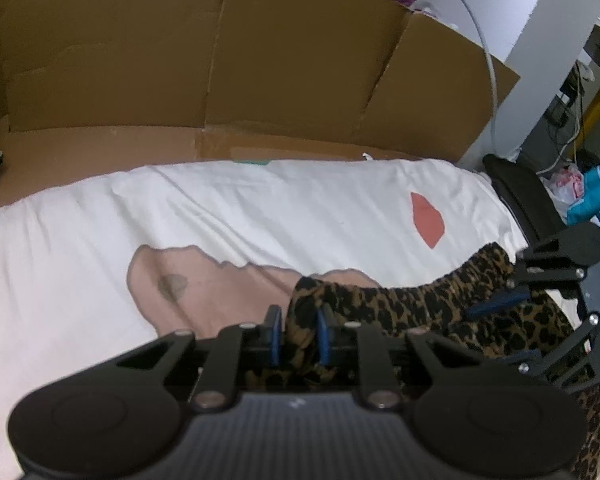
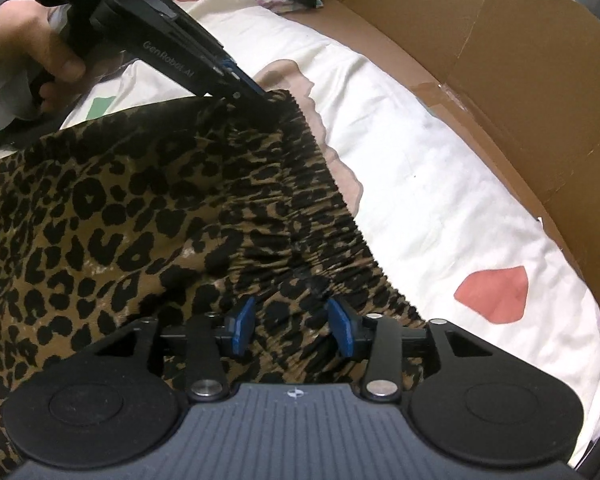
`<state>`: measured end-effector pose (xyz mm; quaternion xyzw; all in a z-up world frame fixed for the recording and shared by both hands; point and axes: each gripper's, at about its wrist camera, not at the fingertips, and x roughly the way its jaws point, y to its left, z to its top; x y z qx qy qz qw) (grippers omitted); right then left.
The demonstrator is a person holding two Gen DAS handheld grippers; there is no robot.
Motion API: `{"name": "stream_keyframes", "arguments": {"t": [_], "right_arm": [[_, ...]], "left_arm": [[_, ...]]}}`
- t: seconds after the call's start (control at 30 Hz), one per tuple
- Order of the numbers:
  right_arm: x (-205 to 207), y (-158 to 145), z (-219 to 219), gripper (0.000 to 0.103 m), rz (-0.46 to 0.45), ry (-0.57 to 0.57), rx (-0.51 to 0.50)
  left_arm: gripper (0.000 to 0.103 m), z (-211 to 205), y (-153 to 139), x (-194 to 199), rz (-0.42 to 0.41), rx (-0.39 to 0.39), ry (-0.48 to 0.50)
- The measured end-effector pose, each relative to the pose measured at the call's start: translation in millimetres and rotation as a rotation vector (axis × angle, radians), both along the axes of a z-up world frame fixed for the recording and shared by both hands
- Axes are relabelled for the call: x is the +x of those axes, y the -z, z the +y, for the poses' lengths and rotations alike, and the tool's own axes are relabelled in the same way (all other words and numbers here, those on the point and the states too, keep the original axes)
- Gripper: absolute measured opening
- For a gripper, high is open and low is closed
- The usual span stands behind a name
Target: Fold clothes
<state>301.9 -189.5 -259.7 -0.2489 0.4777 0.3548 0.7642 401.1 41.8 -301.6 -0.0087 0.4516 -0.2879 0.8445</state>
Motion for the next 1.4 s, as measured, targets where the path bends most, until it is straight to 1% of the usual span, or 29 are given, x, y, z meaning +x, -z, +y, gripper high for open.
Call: {"name": "stream_keyframes", "arguments": {"t": [0.03,0.13,0.2,0.23,0.3,0.4,0.47,0.5,0.57,0.67,0.87,1.0,1.1,1.2,1.23,1.33,1.4], "right_arm": [[2,1,0,0.063,-0.002,-0.006,-0.009],[7,6,-1,0.065,0.037,-0.029,-0.033],[10,10,-1,0.068,0.063,-0.033,-0.036],[9,9,-2,0.071,0.061,-0.035,-0.032],[7,7,-5,0.071,0.057,-0.038,-0.026],[3,3,-8,0.059,0.051,-0.044,-0.016],[1,1,-10,0.028,0.047,-0.047,-0.010],[0,0,-12,0.020,0.044,-0.049,-0.007],[-2,-2,-14,0.014,0.040,-0.053,0.000],[-5,-6,-18,0.011,0.032,-0.054,0.011],[-4,-12,-32,0.010,-0.043,0.009,0.033],[-6,-9,-16,0.010,-0.083,0.030,0.024],[2,3,-12,0.011,-0.091,0.059,0.011],[6,13,-13,0.022,-0.098,0.110,-0.011],[8,12,-16,0.027,-0.094,0.141,0.005],[11,-4,-35,0.031,-0.069,0.238,0.122],[12,-16,-51,0.038,-0.067,0.293,0.185]], "left_arm": [[0.020,0,1,0,0.002,-0.001,-0.002],[0.021,0,3,1,0.007,-0.006,-0.003],[0.022,0,4,2,0.009,-0.009,-0.005],[0.022,0,6,2,0.012,-0.012,-0.008],[0.023,1,8,2,0.016,-0.016,-0.012],[0.023,1,9,2,0.015,-0.019,-0.013],[0.023,1,9,2,0.012,-0.021,-0.011],[0.023,1,9,1,0.009,-0.021,-0.010],[0.022,1,8,1,0.005,-0.018,-0.011],[0.020,2,7,0,0.001,-0.016,-0.017],[0.019,7,4,3,0.008,-0.030,-0.050],[0.019,8,5,6,0.012,-0.023,-0.062],[0.019,7,9,9,0.019,-0.017,-0.070],[0.021,5,13,11,0.040,-0.011,-0.090],[0.024,6,14,13,0.056,-0.015,-0.105],[0.037,12,10,13,0.074,-0.038,-0.136],[0.041,16,5,11,0.066,-0.043,-0.140]]}}
